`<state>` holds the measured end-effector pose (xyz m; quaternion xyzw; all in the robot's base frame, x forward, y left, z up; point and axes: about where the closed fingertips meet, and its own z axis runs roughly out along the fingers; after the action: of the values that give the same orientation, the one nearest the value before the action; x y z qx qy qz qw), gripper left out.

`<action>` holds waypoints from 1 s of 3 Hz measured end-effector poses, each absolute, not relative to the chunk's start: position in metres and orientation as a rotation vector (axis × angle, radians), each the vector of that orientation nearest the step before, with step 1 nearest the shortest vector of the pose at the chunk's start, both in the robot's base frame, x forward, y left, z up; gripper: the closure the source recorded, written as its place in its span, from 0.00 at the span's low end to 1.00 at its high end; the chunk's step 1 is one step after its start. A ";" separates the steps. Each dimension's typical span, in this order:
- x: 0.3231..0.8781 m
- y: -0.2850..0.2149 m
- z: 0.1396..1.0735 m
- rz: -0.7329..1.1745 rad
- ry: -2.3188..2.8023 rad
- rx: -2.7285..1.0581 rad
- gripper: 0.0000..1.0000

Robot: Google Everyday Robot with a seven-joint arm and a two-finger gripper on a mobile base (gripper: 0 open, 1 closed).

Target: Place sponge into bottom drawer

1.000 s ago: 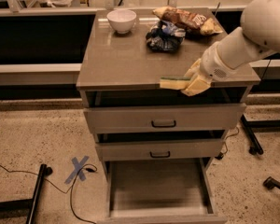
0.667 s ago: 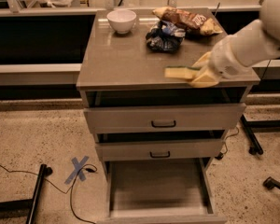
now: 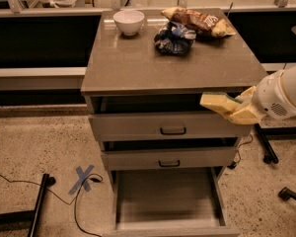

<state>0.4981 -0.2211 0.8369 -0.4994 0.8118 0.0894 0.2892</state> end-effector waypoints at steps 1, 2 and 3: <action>0.498 -0.221 0.837 0.239 2.167 -1.333 1.00; 0.501 -0.214 0.785 0.373 2.194 -1.326 1.00; 0.476 -0.178 0.659 0.747 2.205 -1.335 1.00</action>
Offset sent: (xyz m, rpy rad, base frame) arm 0.0098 0.0174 -0.1515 0.1990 0.2357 0.0446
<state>0.4763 -0.1778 0.6592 -0.4844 0.8002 0.2711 0.2272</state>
